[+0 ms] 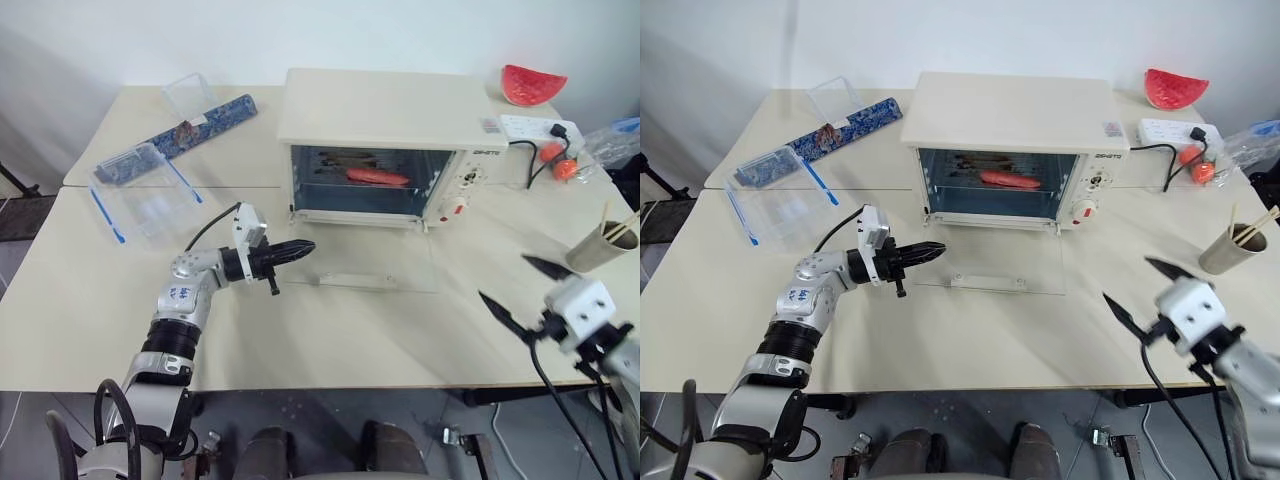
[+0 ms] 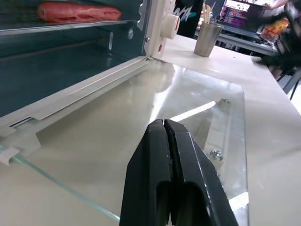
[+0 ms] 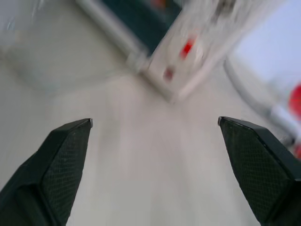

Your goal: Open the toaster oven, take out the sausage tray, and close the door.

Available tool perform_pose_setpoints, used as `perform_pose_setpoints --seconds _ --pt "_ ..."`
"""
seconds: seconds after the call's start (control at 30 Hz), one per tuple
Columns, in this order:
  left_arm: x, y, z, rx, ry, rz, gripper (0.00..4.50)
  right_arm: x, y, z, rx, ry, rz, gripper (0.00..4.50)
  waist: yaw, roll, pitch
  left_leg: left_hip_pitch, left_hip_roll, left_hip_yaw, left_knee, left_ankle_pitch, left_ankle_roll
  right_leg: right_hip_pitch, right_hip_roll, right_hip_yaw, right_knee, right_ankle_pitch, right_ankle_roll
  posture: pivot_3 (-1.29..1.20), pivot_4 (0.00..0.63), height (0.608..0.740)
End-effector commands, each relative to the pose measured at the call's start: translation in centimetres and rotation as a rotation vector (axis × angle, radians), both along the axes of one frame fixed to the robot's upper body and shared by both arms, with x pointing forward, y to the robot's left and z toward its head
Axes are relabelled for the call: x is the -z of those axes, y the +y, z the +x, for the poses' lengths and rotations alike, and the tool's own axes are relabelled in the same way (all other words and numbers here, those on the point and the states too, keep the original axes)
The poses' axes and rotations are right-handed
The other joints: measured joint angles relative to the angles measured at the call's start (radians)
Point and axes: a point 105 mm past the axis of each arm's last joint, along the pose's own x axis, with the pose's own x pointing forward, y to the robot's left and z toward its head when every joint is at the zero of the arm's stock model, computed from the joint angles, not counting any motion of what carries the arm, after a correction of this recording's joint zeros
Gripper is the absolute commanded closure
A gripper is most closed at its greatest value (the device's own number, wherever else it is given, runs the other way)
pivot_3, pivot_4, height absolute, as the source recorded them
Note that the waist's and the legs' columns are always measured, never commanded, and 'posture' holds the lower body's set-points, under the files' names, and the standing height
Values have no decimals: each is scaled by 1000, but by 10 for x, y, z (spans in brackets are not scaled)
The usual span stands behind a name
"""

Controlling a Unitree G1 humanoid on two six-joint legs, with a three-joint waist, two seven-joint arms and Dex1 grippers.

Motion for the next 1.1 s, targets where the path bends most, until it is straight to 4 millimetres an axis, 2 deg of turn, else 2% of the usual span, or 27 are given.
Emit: perform_pose_setpoints --seconds 0.03,0.07,0.2,0.27,0.43,0.5,0.6,0.7,0.87,1.1 --pt "-13 7 -4 -16 -77 -38 4471 -11 34 22 27 -31 -45 0 1 0 0 0 0 0 0 0 0 0 0 0 0 0 0 0 150 740" --pt "-15 10 -4 -23 -82 -52 4471 -12 43 29 35 -32 -65 0 0 0 0 -1 0 0 0 0 0 0 0 -1 1 0 0 0 150 740" --pt "-21 38 -18 -71 -123 -80 3619 -24 106 59 -108 -106 -139 0 -7 0 0 -3 0 0 0 0 0 -3 0 -2 1 0 0 0 150 740" --pt "-23 48 -24 -113 -153 -83 3022 -22 122 71 -116 -153 -245 0 -13 0 0 -4 0 -1 0 0 0 -3 0 -2 2 0 0 0 150 740" --pt "-33 69 -39 -244 -245 -112 1480 -17 140 96 -87 -245 -442 0 0 0 0 -5 -1 -5 0 0 0 -2 -1 -3 2 0 1 0 150 740" --pt "-33 78 -47 -292 -249 -116 1480 -24 152 102 -90 -340 -504 0 -6 0 0 -5 -1 -5 0 0 0 -2 -1 -3 1 0 1 0 150 740" --pt "-30 84 -56 -324 -236 -107 1480 -27 160 109 -81 -390 -529 0 -16 0 0 -5 0 -5 -1 0 -1 -3 0 -4 2 0 1 0 150 740" --pt "-28 87 -62 -344 -221 -102 1453 -26 164 115 -74 -413 -562 609 -25 0 0 -5 0 -6 -1 0 -1 -3 0 -4 2 0 1 0 150 740" --pt "-28 85 -67 -347 -213 -102 1453 -22 170 122 -72 -421 -617 2293 -29 0 0 -5 0 -6 -1 0 -1 -3 0 -4 2 0 1 0 150 740" --pt "-33 83 -64 -337 -217 -105 1453 -19 166 131 -24 -406 -651 2293 -29 0 0 -5 0 -6 -1 0 -1 -3 0 -4 2 0 1 0 150 740"
